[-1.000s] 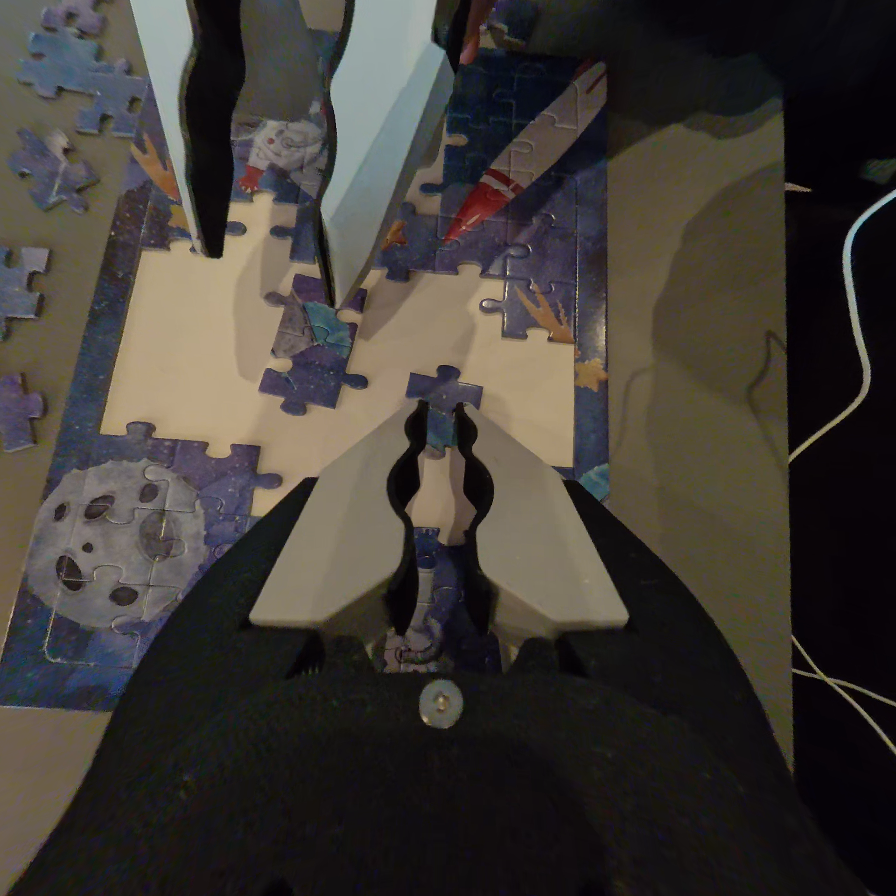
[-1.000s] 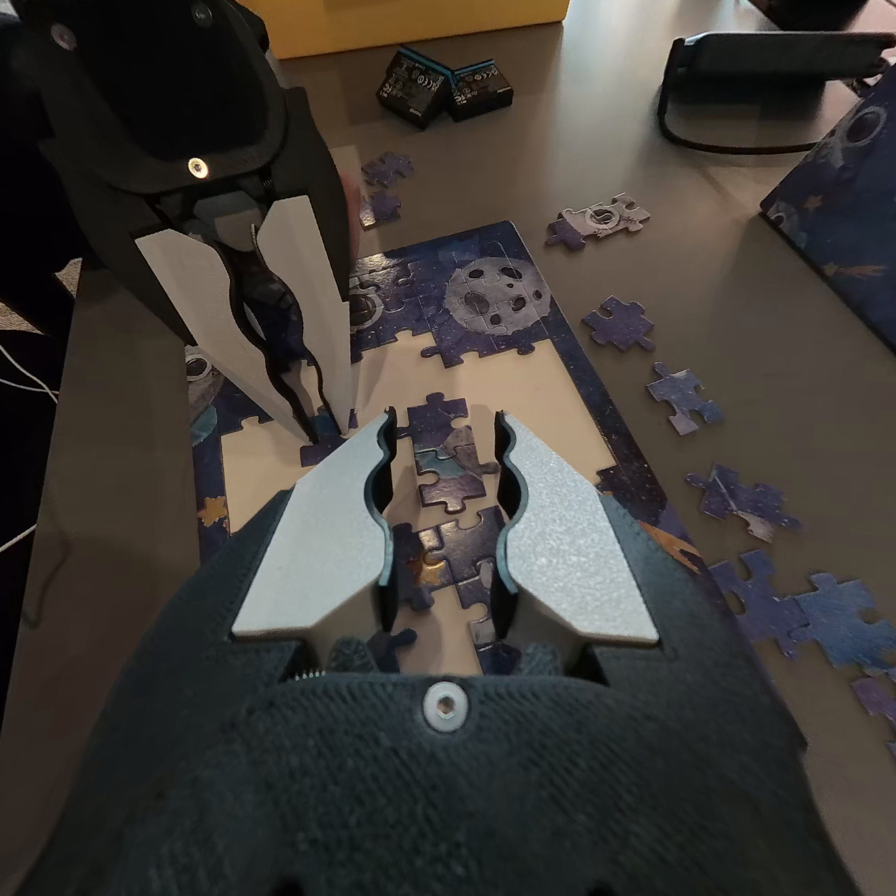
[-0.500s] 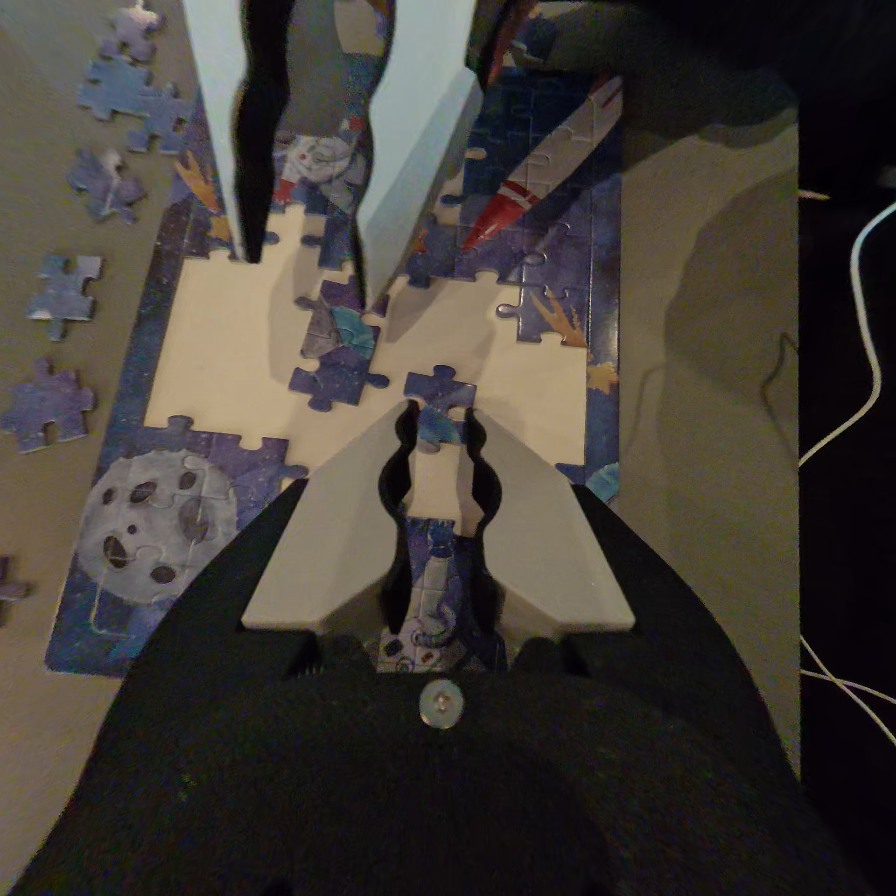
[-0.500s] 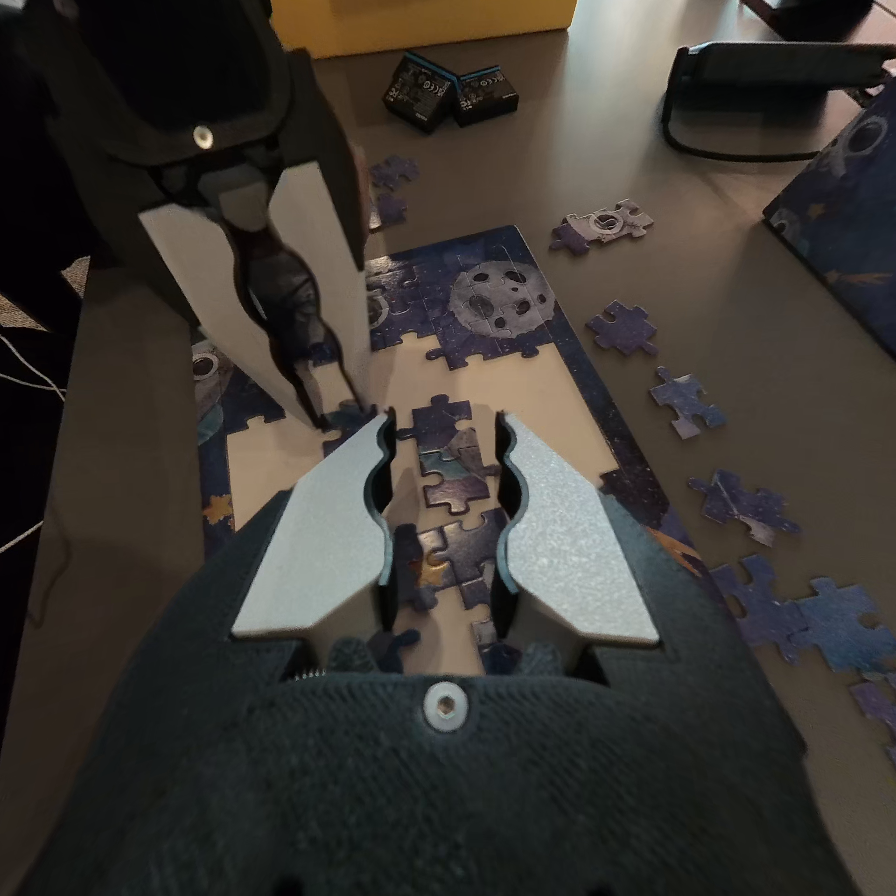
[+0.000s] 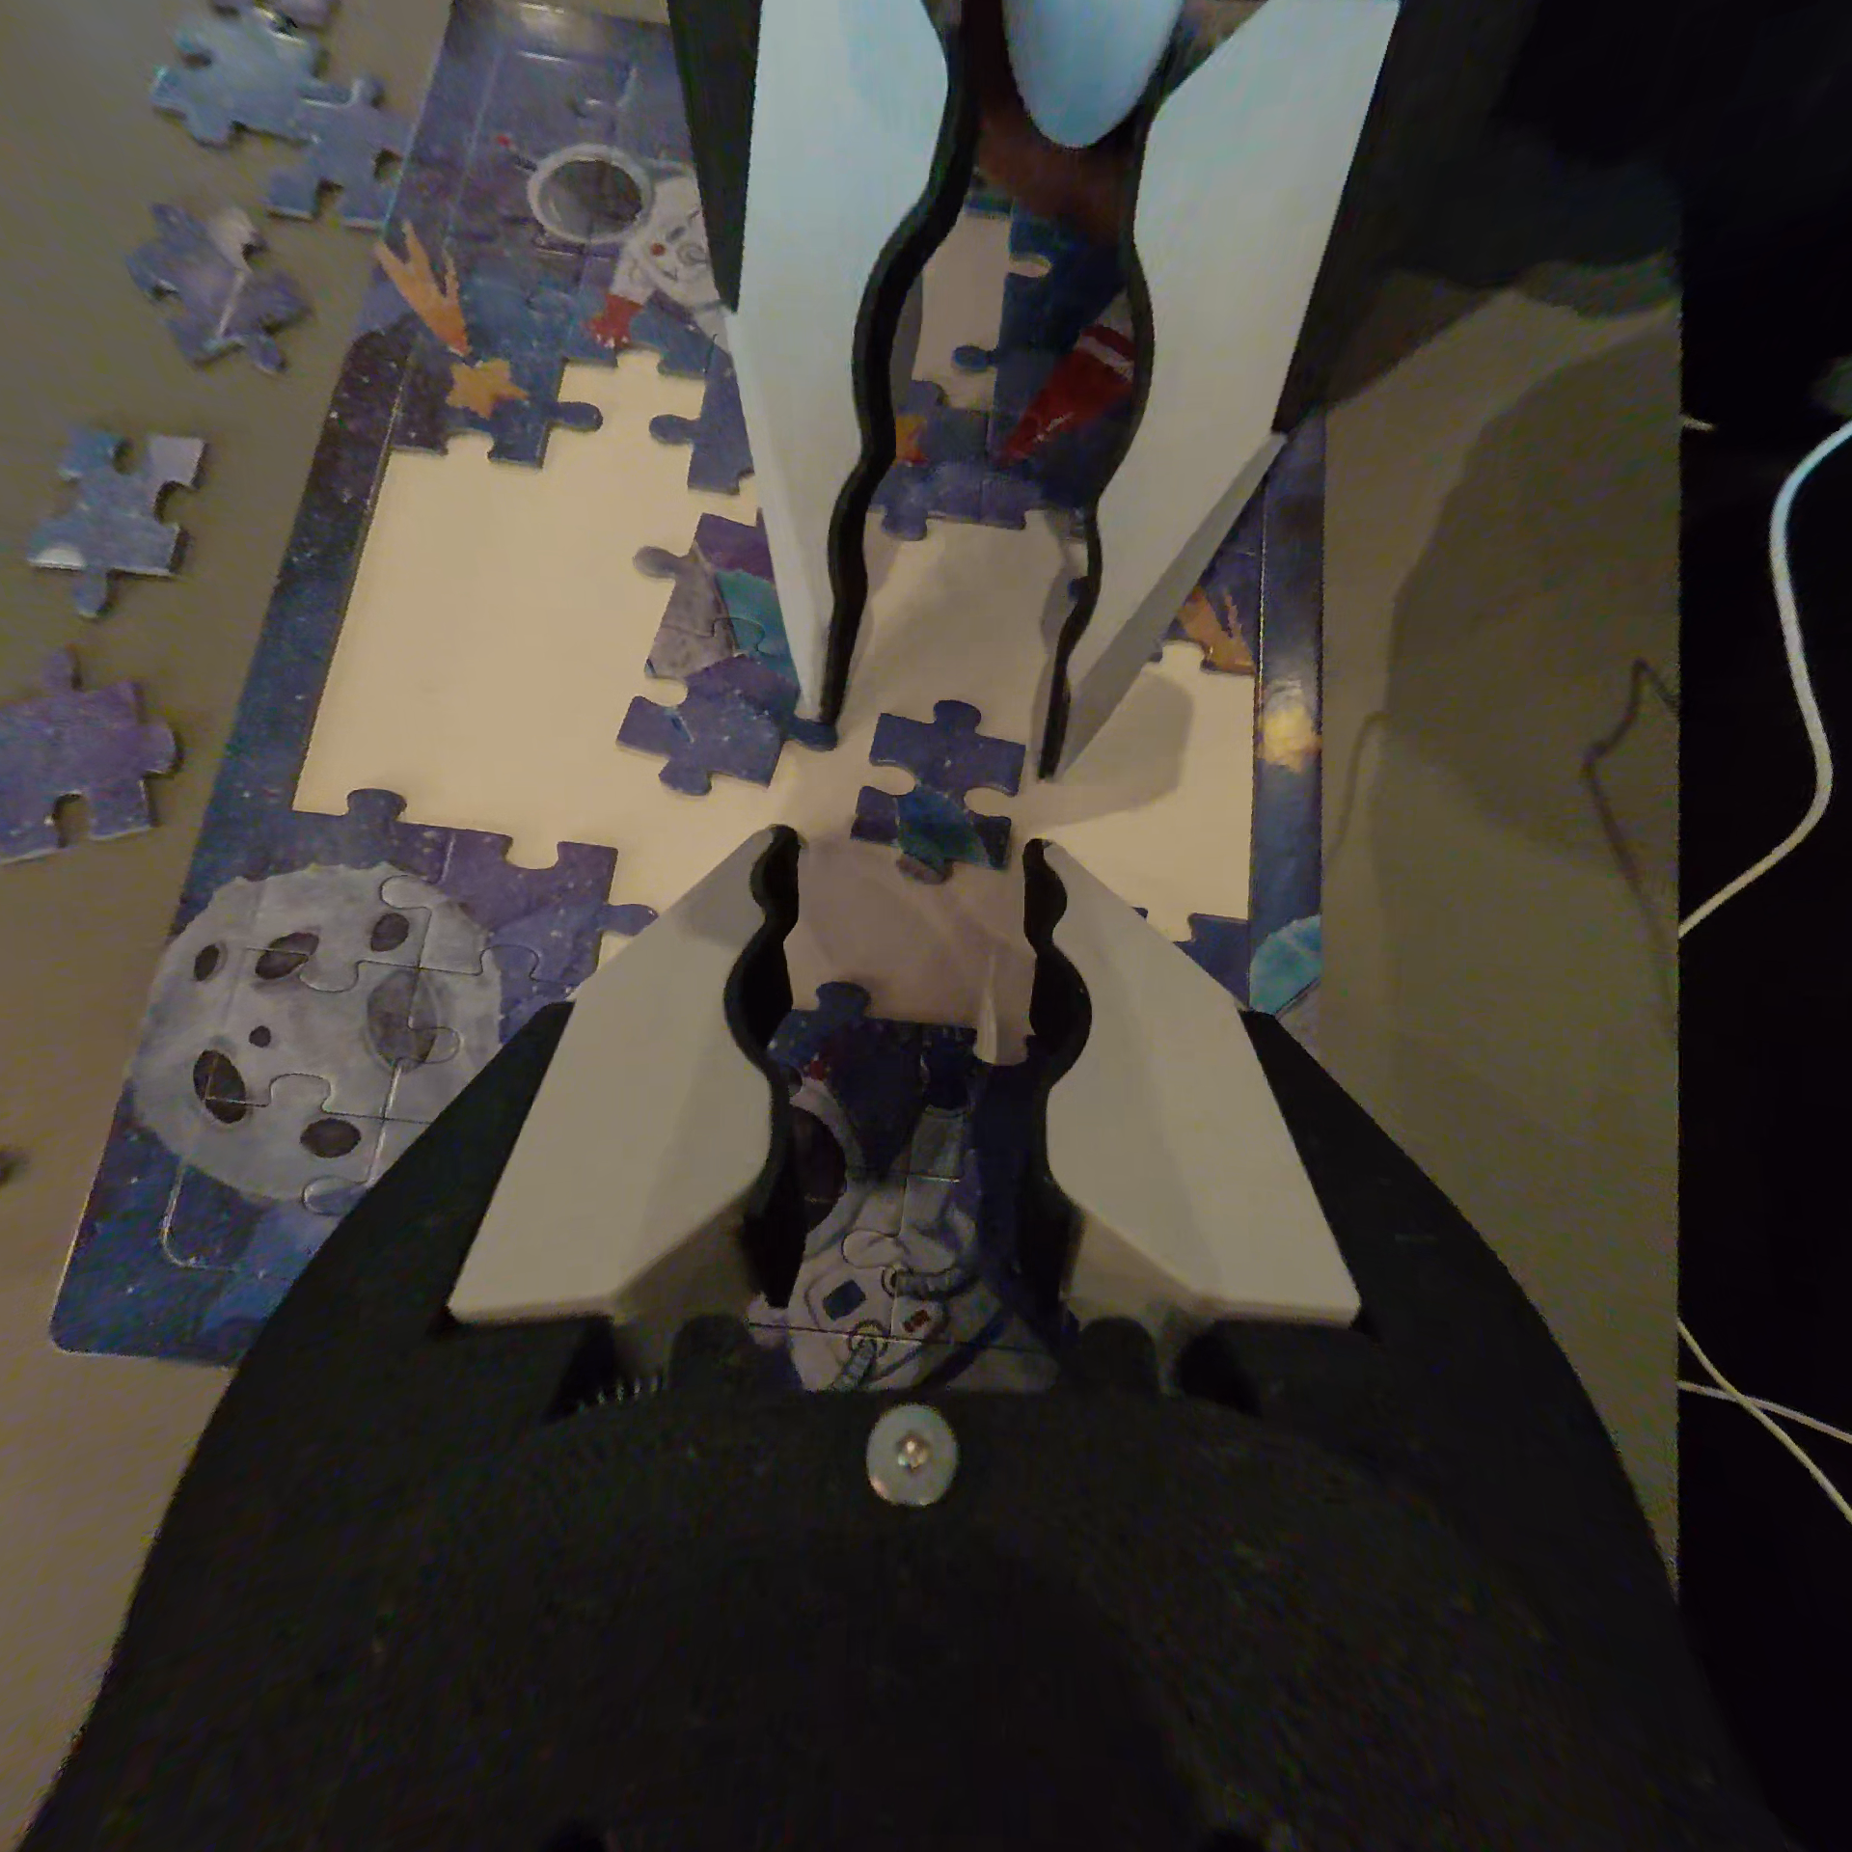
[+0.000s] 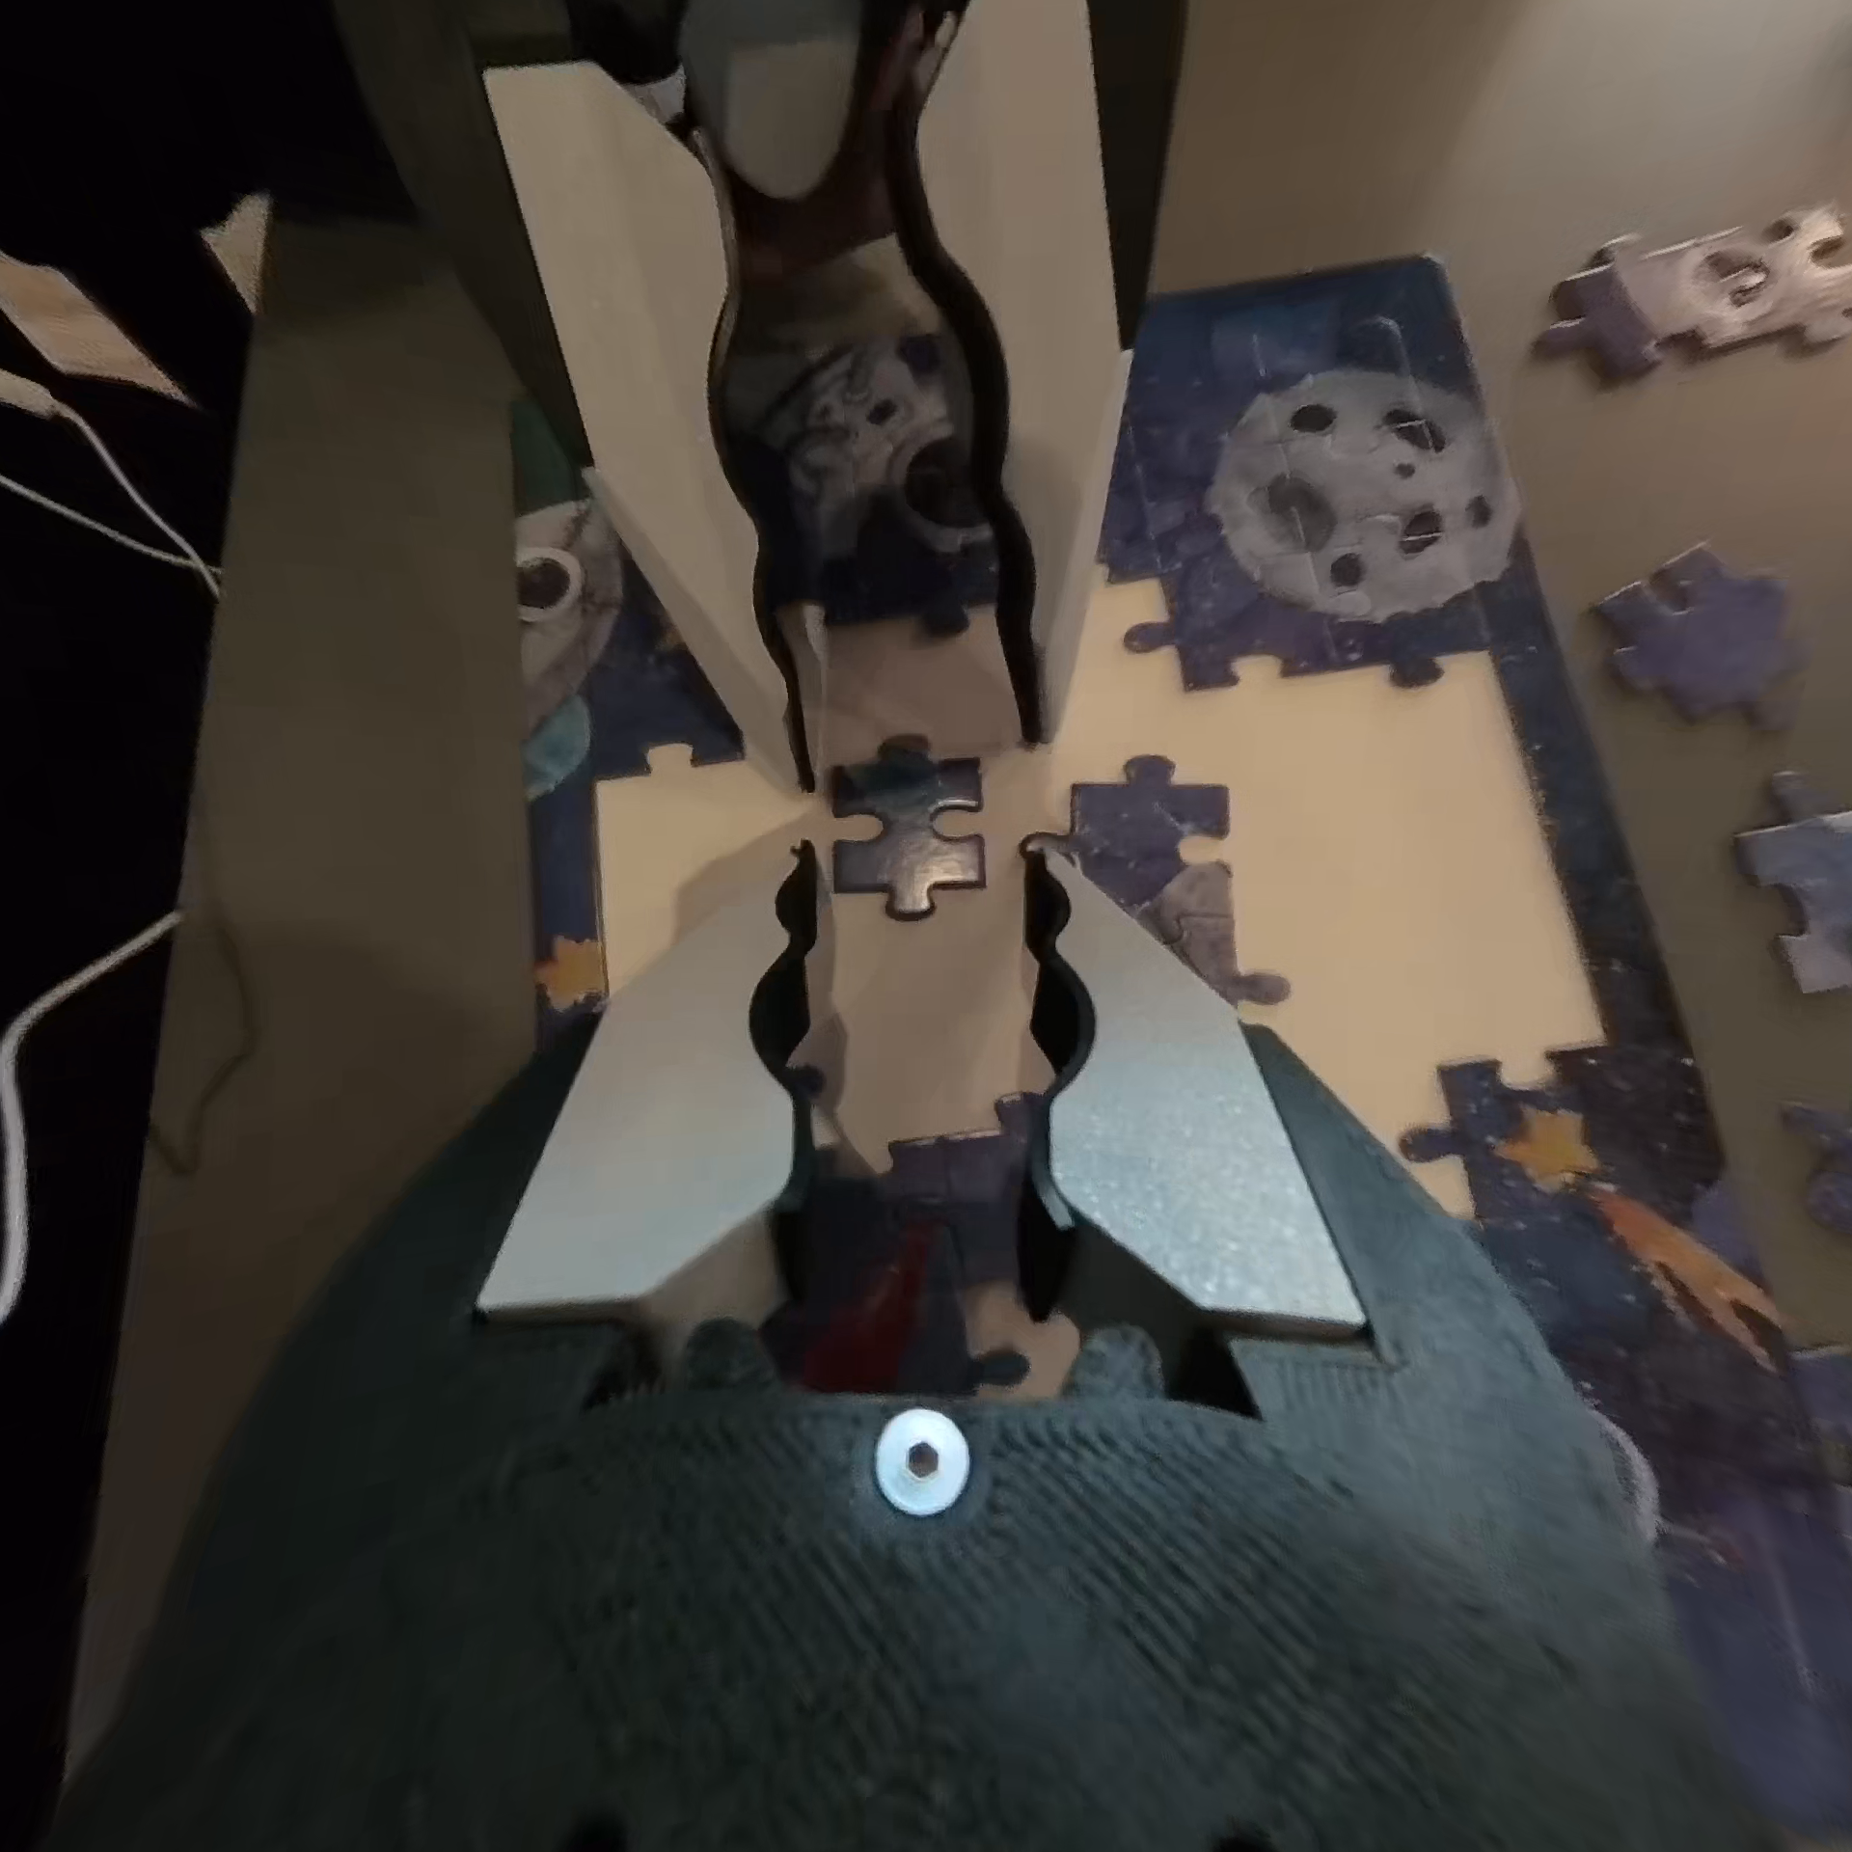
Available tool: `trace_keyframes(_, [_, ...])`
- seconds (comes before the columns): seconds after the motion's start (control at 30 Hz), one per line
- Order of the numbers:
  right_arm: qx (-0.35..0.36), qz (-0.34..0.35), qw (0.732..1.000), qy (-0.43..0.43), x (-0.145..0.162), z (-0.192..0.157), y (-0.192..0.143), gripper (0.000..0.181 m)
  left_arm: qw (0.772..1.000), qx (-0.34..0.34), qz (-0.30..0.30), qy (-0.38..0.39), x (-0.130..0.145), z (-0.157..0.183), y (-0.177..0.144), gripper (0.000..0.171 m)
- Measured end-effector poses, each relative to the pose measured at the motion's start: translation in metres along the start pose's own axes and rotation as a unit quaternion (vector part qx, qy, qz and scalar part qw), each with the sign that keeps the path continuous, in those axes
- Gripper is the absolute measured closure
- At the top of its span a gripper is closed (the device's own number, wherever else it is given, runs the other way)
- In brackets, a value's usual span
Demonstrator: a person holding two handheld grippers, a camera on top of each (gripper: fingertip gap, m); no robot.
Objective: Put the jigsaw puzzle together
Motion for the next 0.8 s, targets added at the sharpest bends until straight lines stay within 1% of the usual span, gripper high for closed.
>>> trace_keyframes(0.17, [0.003, 0.001, 1.0, -0.008, -0.0011, -0.0013, 0.0022, 0.144, 1.0, 0.008, 0.008, -0.001, -0.0009, 0.0023, 0.0006, 0.134])
trace_keyframes(0.27, [0.012, 0.0, 1.0, -0.017, -0.0012, -0.0003, 0.0028, 0.151, 1.0, 0.007, 0.013, -0.004, -0.0018, 0.0027, 0.0016, 0.138])
trace_keyframes(0.63, [0.009, -0.002, 1.0, -0.024, -0.0013, -0.0019, 0.0029, 0.152, 1.0, -0.006, 0.01, 0.016, -0.0025, 0.0022, 0.0021, 0.143])
trace_keyframes(0.67, [0.01, -0.002, 1.0, -0.025, -0.0013, -0.002, 0.0029, 0.153, 1.0, -0.006, 0.011, 0.019, -0.003, 0.0029, 0.002, 0.144])
trace_keyframes(0.73, [0.013, -0.003, 1.0, -0.028, -0.0014, -0.0014, 0.0027, 0.153, 1.0, 0.007, 0.013, 0.026, -0.0045, 0.0081, 0.0025, 0.158])
trace_keyframes(0.8, [0.015, -0.003, 0.999, -0.031, -0.0012, -0.0013, 0.0023, 0.153, 0.999, -0.004, 0.012, 0.032, -0.0054, 0.0067, 0.003, 0.155])
Point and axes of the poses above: each gripper's, where its closed fingertips meet, y out along the fingers, x out of its underside, z = x × y across the jaws, the point moved 2 cm from there along -y, back along the fingers, and after that the axes turned 4 degrees about y, right-handed, at the moved point
